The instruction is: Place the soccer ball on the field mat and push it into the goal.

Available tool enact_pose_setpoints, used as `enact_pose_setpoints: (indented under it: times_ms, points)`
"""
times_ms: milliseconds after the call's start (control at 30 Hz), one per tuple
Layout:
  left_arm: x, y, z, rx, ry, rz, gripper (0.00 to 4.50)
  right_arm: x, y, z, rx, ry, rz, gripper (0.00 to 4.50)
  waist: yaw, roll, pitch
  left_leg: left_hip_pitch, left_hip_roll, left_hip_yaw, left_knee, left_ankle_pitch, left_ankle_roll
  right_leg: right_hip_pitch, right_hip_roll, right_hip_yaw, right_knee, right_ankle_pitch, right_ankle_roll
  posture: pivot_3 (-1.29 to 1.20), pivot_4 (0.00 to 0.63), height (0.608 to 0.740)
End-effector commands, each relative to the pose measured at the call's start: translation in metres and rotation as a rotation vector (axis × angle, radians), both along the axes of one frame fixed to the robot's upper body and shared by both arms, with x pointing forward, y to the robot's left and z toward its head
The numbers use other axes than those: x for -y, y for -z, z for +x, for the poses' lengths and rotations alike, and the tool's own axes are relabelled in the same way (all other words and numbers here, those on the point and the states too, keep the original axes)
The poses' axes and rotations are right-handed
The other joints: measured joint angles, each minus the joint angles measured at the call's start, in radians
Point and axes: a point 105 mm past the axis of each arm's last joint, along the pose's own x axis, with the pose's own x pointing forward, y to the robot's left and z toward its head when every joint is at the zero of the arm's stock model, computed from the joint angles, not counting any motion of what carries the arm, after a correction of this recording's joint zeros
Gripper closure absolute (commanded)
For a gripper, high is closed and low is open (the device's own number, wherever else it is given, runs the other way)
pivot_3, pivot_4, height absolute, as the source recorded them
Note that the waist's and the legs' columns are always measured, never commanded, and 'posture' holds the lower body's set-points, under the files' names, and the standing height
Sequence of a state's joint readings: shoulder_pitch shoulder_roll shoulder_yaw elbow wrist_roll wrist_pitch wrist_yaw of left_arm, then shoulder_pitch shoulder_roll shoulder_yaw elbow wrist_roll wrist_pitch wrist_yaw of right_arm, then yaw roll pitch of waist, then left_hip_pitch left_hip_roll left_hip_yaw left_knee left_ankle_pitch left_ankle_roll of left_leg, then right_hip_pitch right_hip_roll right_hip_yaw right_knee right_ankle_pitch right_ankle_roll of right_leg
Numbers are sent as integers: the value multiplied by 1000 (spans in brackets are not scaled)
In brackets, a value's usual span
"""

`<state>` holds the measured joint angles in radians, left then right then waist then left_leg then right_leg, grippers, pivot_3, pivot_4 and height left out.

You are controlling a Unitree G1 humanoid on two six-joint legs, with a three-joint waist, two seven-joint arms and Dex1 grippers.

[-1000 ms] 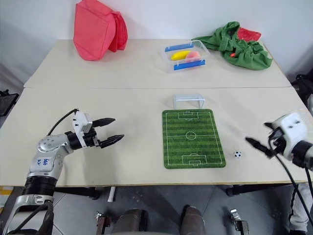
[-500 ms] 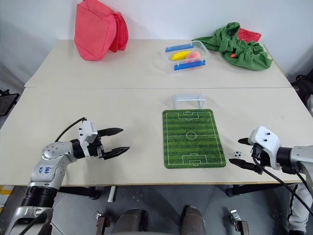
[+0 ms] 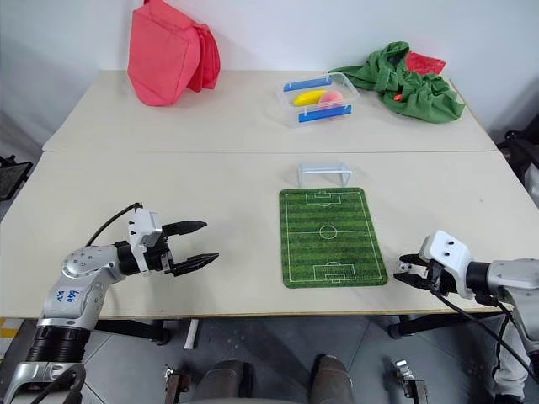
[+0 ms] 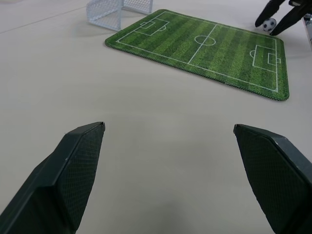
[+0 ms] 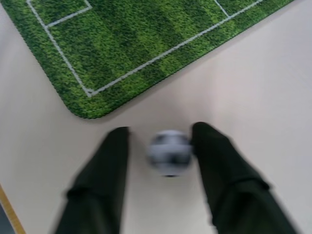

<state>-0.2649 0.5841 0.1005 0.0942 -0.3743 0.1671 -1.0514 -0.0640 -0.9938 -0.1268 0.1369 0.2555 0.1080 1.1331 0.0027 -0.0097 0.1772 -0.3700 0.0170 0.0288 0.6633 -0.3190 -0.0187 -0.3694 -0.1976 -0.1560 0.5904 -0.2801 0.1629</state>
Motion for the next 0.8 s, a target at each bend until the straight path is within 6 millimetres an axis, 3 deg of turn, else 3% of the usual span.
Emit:
enact_pose_setpoints:
  times_ms: [33, 200, 400, 567, 800]
  points:
    - [2, -13, -2, 53, 46, -13, 0, 9, -7, 1, 36, 56, 6, 3647, 0, 0, 0, 0, 0, 0, 0, 0, 0, 0, 0, 0, 0, 0, 0, 0, 150, 740]
    - [6, -17, -8, 74, 143, -65, 0, -17, -49, 7, 122, 8, 73, 3646, 3, 2, 1, -1, 0, 0, 0, 0, 0, -2, 0, 0, 0, 0, 0, 0, 150, 740]
    - [13, -19, -15, 109, 258, -167, 0, -85, -71, 3, 78, -192, 147, 3646, -2, 3, 1, -2, 0, 0, 0, 0, 0, -3, 0, 0, 1, 0, 0, 0, 150, 740]
    - [16, -14, -23, 140, 307, -204, 0, -120, -60, -1, -6, -339, 132, 3646, 1, 2, 1, -3, 0, -1, -1, -1, 0, -4, 0, 0, 0, 0, 0, 0, 150, 740]
    - [16, 2, -37, 128, 323, -168, 0, -131, -29, 7, -109, -480, 56, 3646, -1, 2, 1, -4, 0, 0, 0, -1, 1, -5, 0, 0, 0, 0, 0, 0, 150, 740]
